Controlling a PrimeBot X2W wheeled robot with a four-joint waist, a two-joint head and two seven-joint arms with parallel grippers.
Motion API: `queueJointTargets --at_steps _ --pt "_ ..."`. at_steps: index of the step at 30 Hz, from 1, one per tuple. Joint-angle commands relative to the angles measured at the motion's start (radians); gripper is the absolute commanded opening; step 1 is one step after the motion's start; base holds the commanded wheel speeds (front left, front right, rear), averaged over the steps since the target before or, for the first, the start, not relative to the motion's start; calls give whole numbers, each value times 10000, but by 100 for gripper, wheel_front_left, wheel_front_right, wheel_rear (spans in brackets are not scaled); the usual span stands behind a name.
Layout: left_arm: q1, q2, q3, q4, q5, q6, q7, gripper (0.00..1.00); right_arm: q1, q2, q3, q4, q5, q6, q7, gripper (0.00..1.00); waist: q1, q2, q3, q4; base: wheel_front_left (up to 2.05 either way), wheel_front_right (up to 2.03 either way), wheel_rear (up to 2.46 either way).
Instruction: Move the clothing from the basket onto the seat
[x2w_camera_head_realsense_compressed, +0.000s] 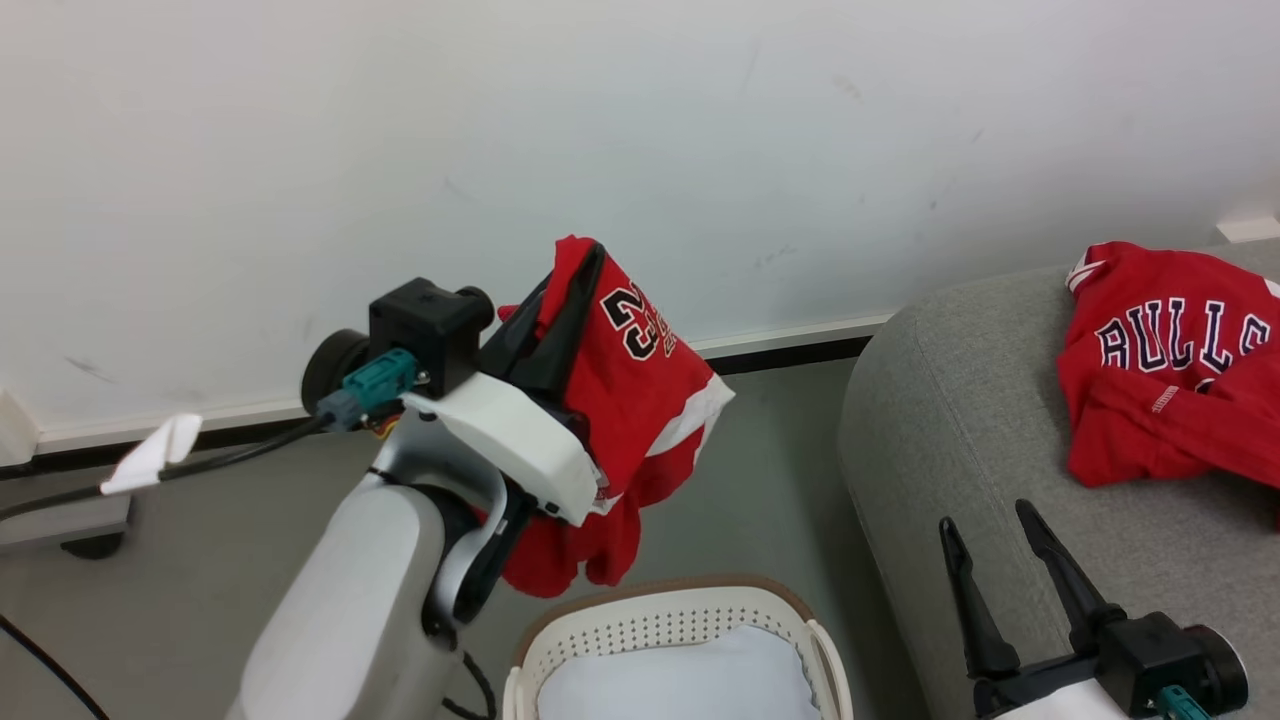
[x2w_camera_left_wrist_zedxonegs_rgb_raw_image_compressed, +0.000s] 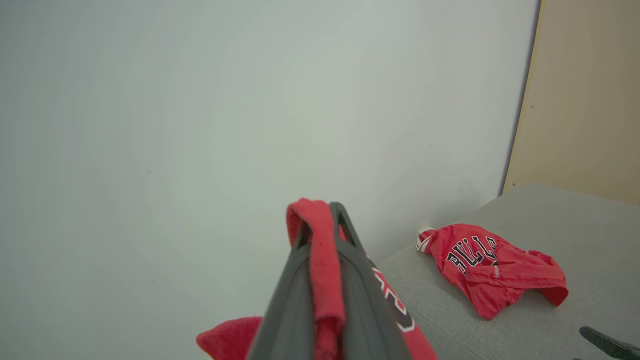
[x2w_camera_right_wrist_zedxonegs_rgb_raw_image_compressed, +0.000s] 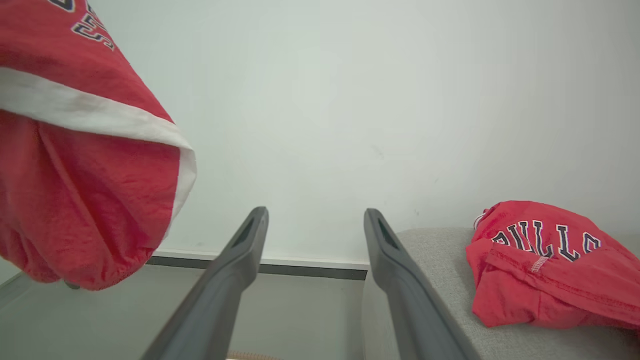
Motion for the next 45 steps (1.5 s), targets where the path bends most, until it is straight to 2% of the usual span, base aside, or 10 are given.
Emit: queueJointTargets --at_steps 1,6,11,20,27,36,37,38,39,45 --pt "186 96 -19 -227 -59 54 103 0 -88 -146 147 -103 -115 -22 -1 100 2 0 -12 -7 0 0 0" --pt "339 143 -121 -724 -41 136 310 0 -428 -770 1114 -414 -204 -22 -1 100 2 0 -8 -41 0 0 0" --pt "391 142 -291 -976 -67 101 422 0 -1448 -1908 2643 -418 -156 -22 -1 100 2 0 59 -108 0 0 0" --pt "169 -137 -898 -935 -68 -94 390 0 -3885 -3196 4937 971 -470 -22 -1 100 2 0 117 52 0 0 0" --pt "67 -372 -1409 -814 -166 -235 380 0 -5532 -3108 7143 2884 -328 -22 -1 100 2 0 23 273 0 0 0" --pt "38 -504 -1827 -521 -415 -368 358 0 -7239 -2266 9068 4074 1408 -22 -1 100 2 0 -90 470 0 0 0" --pt "20 -526 -1852 -473 -448 -345 341 0 -7303 -2198 9133 4115 1630 -22 -1 38 2 0 -108 516 0 0 0" --pt "20 -526 -1852 -473 -448 -345 341 0 -7303 -2198 9133 4115 1630 -22 -1 38 2 0 -108 516 0 0 0" --pt "-14 -553 -1884 -371 -522 -303 290 0 -7282 -2130 9249 4128 2158 -22 -1 0 2 0 -136 628 0 0 0" --pt "-39 -485 -1857 -187 -511 -212 243 0 -7225 -2215 9435 4055 3001 -22 -1 0 2 0 -154 750 0 0 0"
